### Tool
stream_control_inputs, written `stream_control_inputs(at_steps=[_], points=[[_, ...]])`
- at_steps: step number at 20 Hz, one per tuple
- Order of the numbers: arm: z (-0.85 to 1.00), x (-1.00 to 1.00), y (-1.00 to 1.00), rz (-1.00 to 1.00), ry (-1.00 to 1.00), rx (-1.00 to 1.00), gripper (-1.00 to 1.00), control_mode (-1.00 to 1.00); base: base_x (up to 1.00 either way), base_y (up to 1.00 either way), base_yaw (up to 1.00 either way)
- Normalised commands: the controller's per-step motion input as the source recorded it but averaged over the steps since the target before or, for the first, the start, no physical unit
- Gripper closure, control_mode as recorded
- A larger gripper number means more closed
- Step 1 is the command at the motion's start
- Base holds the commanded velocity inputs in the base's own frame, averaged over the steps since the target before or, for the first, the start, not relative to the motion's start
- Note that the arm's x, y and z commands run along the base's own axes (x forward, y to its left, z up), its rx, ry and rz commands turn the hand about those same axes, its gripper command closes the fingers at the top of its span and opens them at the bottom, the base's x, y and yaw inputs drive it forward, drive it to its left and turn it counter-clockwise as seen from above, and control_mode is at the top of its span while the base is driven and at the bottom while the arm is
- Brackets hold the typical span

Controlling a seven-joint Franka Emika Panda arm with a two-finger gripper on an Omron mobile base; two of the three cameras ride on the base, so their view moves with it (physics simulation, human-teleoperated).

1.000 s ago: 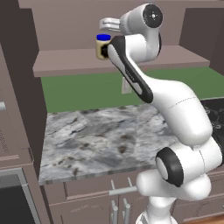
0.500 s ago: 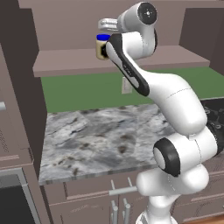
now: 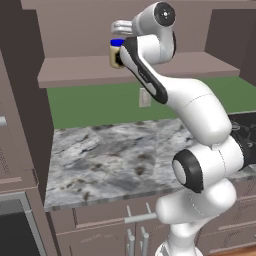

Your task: Collect the turmeric, mayonnaise, and shaker from the cabinet and place them next to the stove.

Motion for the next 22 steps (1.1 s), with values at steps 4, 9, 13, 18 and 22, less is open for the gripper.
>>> stream_control_inputs(at_steps=[4, 9, 13, 18, 22], points=[[0.0, 0.24, 0.0, 0.0, 0.0, 0.0, -1.0, -1.0, 0.0, 0.0, 0.0], [-0.14, 0.2, 0.01, 0.0, 0.0, -0.02, -1.0, -1.0, 0.0, 0.0, 0.0], [-0.32, 0.11, 0.02, 0.0, 0.0, -0.07, -1.0, -1.0, 0.0, 0.0, 0.0], [-0.02, 0.08, 0.01, 0.0, 0.0, -0.01, -1.0, -1.0, 0.0, 0.0, 0.0], [0.0, 0.05, 0.09, 0.0, 0.0, 0.0, -1.0, -1.0, 0.0, 0.0, 0.0]])
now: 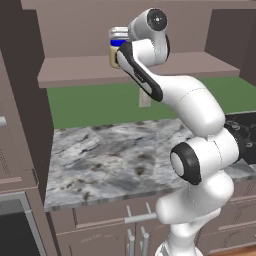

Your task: Collect the turmeric, mayonnaise, and shaker from the cabinet and place them next to the stove.

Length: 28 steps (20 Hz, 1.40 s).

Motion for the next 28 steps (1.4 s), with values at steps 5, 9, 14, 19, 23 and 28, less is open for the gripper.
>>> stream_control_inputs(at_steps=[5, 9, 14, 19, 23, 28], points=[[0.0, 0.06, 0.19, 0.0, 0.01, -0.01, -1.0, -1.0, 0.0, 0.0, 0.0], [-0.01, 0.12, 0.16, 0.0, 0.0, -0.02, -1.0, -1.0, 0.0, 0.0, 0.0], [-0.2, 0.22, 0.03, 0.0, 0.0, -0.04, -1.0, -1.0, 0.0, 0.0, 0.0], [-0.02, 0.22, 0.0, 0.0, 0.0, 0.0, -1.0, -1.0, 0.0, 0.0, 0.0], [0.0, 0.19, 0.0, 0.0, 0.0, 0.0, -1.0, -1.0, 0.0, 0.0, 0.0], [0.0, 0.17, 0.0, 0.0, 0.0, 0.0, -1.0, -1.0, 0.0, 0.0, 0.0]])
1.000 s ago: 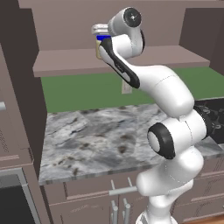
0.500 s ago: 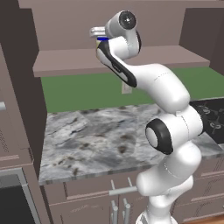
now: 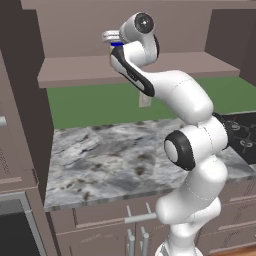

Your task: Collect the turmeric, mayonnaise, and shaker from the cabinet and place them next to the stove.

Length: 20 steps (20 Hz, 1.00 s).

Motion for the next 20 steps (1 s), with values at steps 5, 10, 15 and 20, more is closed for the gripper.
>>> stream_control_inputs(at_steps=[5, 10, 15, 20], points=[[-0.25, 0.19, 0.0, 0.0, 0.01, -0.01, -1.0, -1.0, 0.0, 0.0, 0.0], [-0.3, 0.18, 0.0, 0.0, 0.01, -0.01, -1.0, -1.0, 0.0, 0.0, 0.0], [-0.07, 0.12, 0.0, 0.0, 0.0, 0.0, -1.0, -1.0, 0.0, 0.0, 0.0], [0.01, 0.01, 0.0, 0.0, 0.0, 0.0, -1.0, -1.0, 0.0, 0.0, 0.0]])
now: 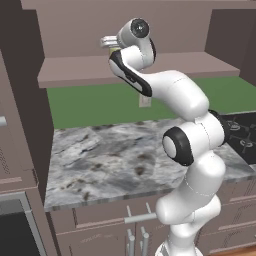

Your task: Collect the turmeric, mayonnaise, and shaker from the cabinet and place them next to the stove.

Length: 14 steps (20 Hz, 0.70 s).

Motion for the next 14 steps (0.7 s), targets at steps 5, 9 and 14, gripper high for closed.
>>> stream_control_inputs(at_steps=[5, 9, 14], points=[[0.0, 0.0, 0.0, 0.0, 0.0, -0.01, -1.0, -1.0, 0.0, 0.0, 0.0], [0.0, 0.01, 0.09, 0.0, 0.0, -0.01, 1.0, -1.0, 0.0, 0.0, 0.0], [0.0, 0.01, 0.05, 0.0, 0.0, 0.0, 1.0, -1.0, 0.0, 0.0, 0.0]])
